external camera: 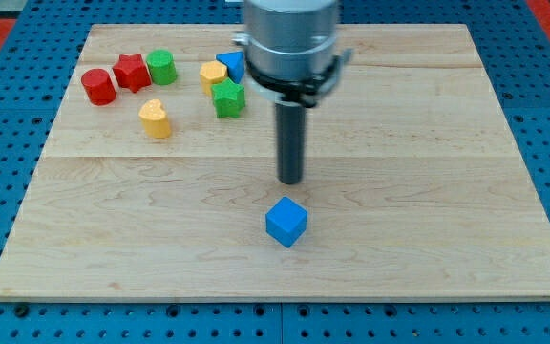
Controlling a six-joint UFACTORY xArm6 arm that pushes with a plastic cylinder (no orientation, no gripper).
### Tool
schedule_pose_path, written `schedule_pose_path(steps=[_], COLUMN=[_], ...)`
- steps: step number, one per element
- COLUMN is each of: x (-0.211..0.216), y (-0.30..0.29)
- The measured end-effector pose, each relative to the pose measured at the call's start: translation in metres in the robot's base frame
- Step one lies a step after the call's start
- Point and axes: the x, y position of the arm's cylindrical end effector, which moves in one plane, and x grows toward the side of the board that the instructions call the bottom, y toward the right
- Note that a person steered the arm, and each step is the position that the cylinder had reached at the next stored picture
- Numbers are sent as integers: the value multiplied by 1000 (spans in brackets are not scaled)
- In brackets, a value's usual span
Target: Place yellow heart into blue cube
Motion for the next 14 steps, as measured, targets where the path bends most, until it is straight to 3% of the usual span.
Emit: schedule_pose_path(steps=[1,2,3,5,6,7,9,11,12,14], x=[44,37,16,-139,-137,-136,-61,-47,-12,42], y=[22,-38,2,-123,-205,-206,-211,-261,-195,-118])
